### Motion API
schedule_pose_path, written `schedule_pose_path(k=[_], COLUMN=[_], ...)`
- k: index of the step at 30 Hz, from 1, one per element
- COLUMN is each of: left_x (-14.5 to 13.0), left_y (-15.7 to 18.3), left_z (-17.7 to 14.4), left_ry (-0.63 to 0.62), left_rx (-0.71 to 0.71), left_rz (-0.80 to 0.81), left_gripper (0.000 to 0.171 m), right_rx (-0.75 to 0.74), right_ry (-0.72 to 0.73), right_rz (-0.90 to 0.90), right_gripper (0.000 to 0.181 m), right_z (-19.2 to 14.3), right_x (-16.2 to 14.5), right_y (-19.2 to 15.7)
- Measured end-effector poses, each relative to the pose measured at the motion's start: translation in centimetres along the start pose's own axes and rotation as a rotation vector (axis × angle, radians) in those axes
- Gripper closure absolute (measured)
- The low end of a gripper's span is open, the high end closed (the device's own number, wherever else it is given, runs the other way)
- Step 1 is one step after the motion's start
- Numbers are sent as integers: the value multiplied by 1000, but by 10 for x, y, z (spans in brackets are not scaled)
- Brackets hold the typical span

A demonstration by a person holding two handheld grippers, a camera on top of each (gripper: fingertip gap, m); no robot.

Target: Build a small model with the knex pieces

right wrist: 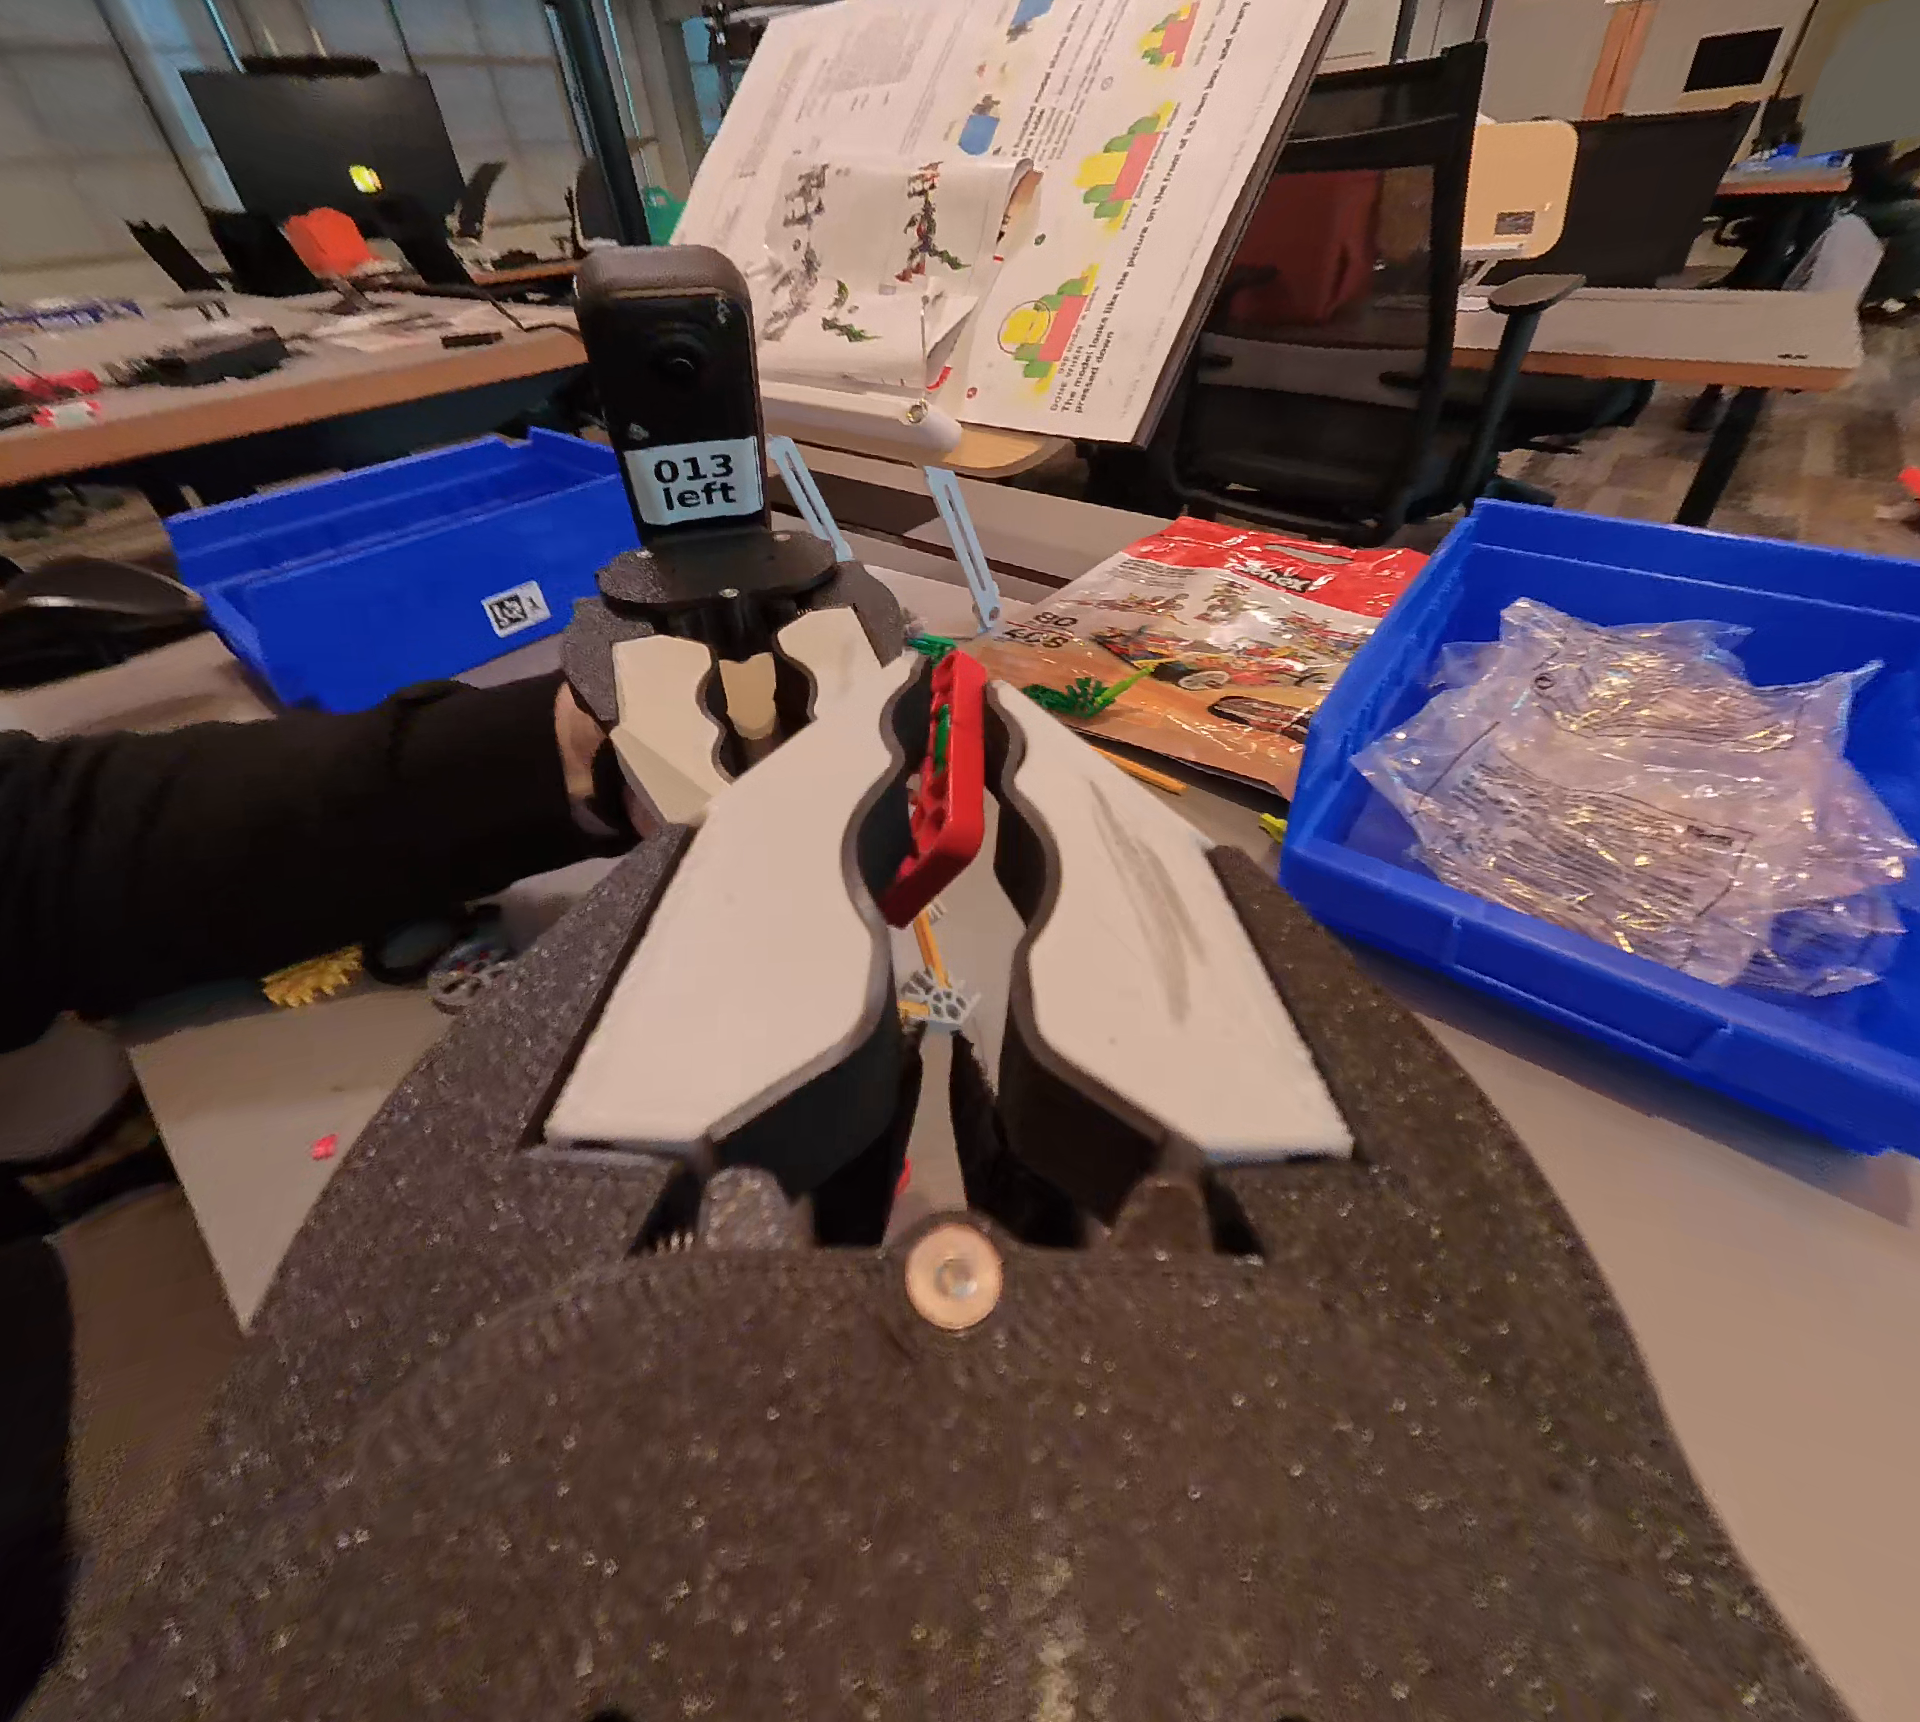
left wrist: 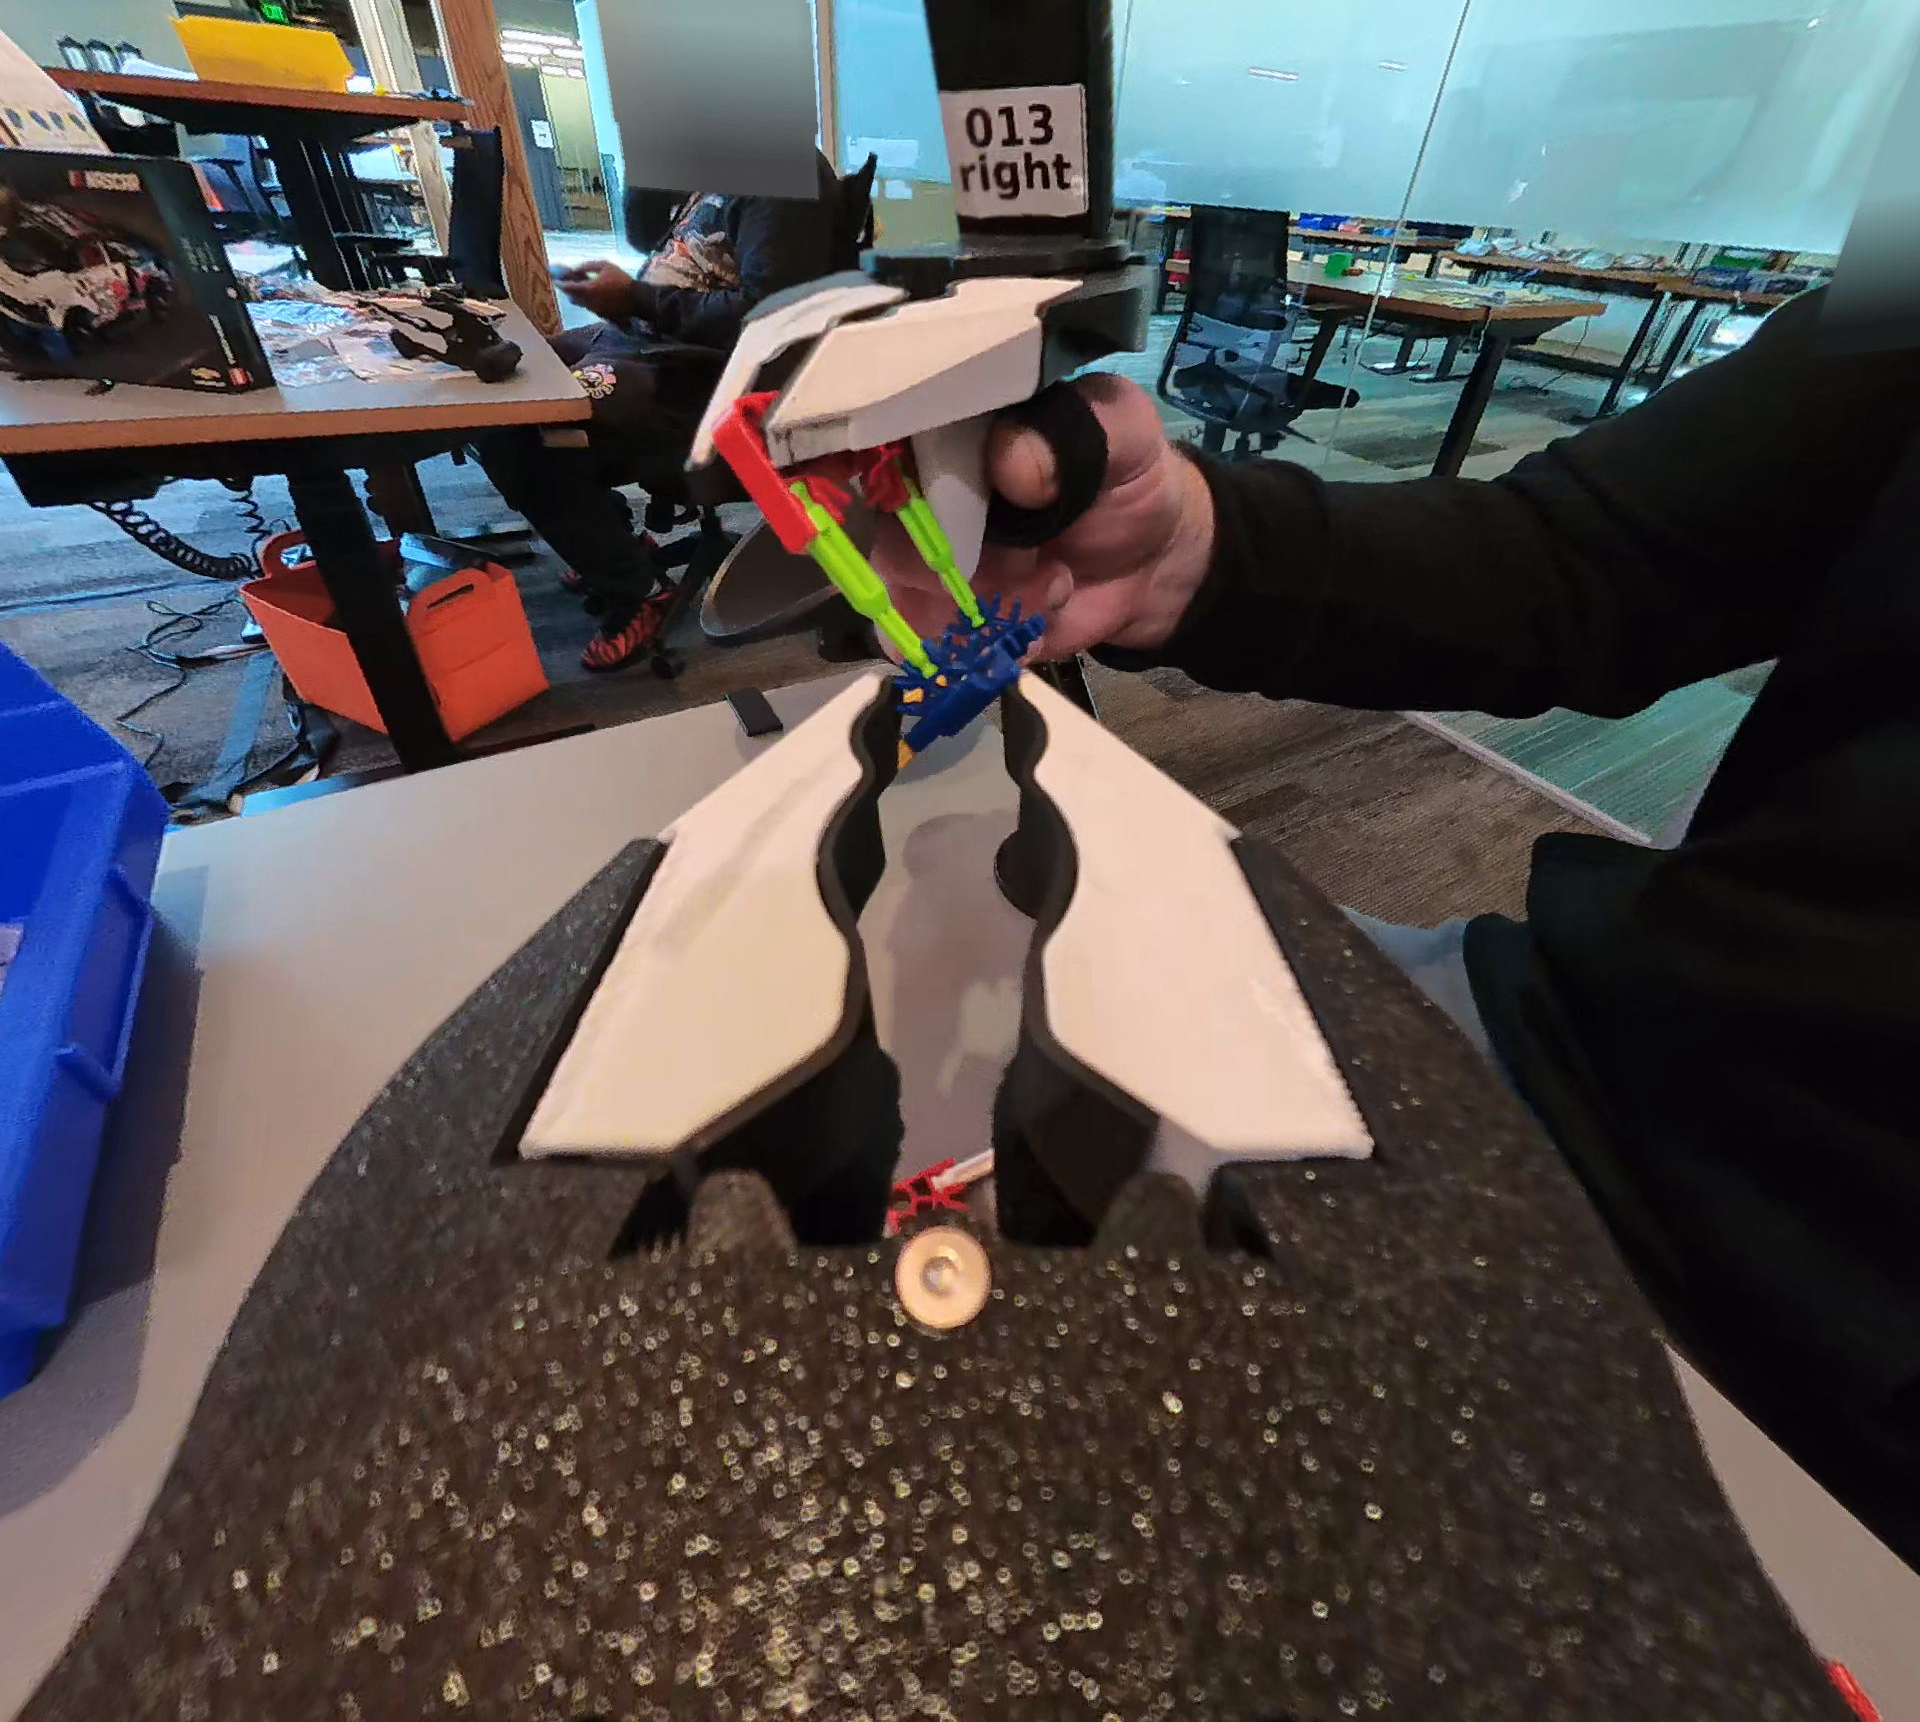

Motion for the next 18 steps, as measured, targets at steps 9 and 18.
schedule_pose_path(k=[9,18], left_x=[-8,-8], left_y=[-4,-4], left_z=[-1,-6], left_ry=[13,19], left_rx=[-28,-58], left_rz=[-74,-109], left_gripper=[156,148], right_rx=[-66,-33], right_ry=[-73,-47], right_rz=[-147,-134], right_gripper=[175,175], right_z=[3,4], right_x=[-6,-3], right_y=[3,-5])
Point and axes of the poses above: each gripper's, where its closed fingertips meet, z out along the fingers, x out of its top, y = z × x across the jaws, the point moved 2 cm from there along -z, back along the fingers, and after that the axes turned 7 degrees about x, right-handed, at the moved point
